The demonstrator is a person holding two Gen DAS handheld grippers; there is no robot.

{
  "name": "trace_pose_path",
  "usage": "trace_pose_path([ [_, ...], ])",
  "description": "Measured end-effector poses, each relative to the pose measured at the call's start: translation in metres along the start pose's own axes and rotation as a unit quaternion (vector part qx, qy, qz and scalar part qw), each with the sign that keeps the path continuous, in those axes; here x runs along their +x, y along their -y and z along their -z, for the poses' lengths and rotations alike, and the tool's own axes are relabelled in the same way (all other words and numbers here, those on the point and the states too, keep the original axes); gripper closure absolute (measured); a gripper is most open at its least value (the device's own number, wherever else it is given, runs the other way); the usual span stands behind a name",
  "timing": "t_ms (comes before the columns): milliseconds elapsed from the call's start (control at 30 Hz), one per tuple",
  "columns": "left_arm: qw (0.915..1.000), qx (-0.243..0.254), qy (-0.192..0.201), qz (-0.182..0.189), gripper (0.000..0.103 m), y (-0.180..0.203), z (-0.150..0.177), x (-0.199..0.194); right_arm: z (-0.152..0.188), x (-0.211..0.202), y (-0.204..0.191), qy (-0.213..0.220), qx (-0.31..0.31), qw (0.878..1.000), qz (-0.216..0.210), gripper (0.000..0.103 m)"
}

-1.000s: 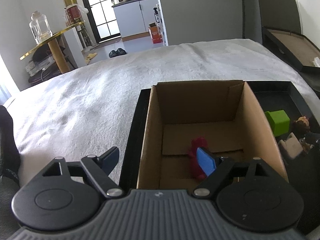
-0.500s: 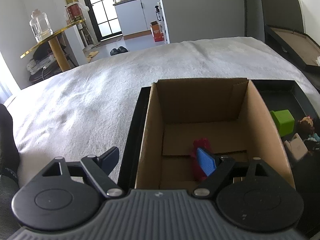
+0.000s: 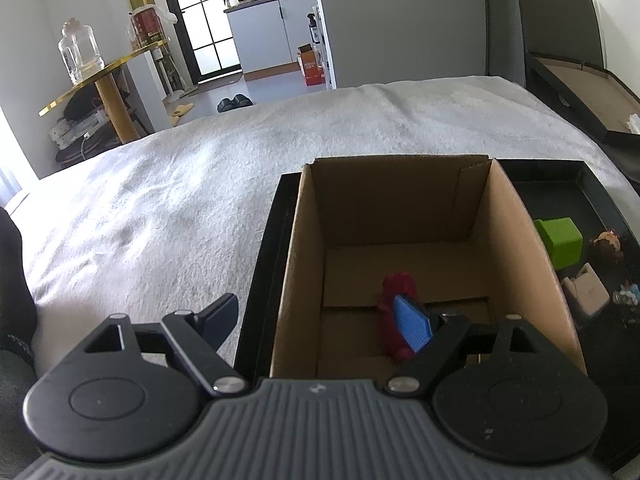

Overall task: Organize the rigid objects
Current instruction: 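Grasp the blue-haired doll figurine with the right gripper, then lift the held doll figurine with the right gripper toward the box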

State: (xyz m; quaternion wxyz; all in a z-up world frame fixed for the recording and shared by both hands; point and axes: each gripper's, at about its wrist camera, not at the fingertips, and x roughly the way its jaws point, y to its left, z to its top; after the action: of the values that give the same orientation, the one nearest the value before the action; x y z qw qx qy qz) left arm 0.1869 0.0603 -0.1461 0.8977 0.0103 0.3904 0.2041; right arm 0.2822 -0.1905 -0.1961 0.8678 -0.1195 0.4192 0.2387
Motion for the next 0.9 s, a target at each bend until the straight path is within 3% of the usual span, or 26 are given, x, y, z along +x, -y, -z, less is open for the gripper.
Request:
trace_pose_path([
  [233, 1.0000, -0.004, 0.000, 0.000, 0.019, -0.002, 0.000, 0.001, 0.005, -0.009, 0.000, -0.007, 0.038, 0.999, -0.008, 0.042],
  [333, 1.0000, -0.004, -0.001, 0.001, 0.019, -0.002, 0.000, 0.002, 0.004, -0.008, -0.001, 0.000, 0.027, 1.000, -0.007, 0.035],
  [533, 1.0000, -0.004, -0.003, 0.000, 0.019, -0.001, 0.000, 0.004, 0.002, 0.000, 0.000, 0.002, -0.025, 0.999, -0.024, 0.031],
  [800, 1.0000, -0.005, -0.008, 0.002, 0.019, -0.003, 0.002, 0.008, 0.002, 0.005, -0.001, -0.020, -0.034, 0.998, -0.043, 0.031],
  [867, 0.9999, -0.005, -0.008, 0.003, 0.019, -0.003, 0.002, 0.008, 0.002, 0.004, -0.001, -0.021, -0.024, 0.999, -0.038, 0.035],
  [900, 0.9999, -0.005, -0.008, 0.005, 0.019, -0.002, 0.002, 0.008, 0.001, 0.003, -0.001, -0.020, -0.024, 0.999, -0.035, 0.043],
])
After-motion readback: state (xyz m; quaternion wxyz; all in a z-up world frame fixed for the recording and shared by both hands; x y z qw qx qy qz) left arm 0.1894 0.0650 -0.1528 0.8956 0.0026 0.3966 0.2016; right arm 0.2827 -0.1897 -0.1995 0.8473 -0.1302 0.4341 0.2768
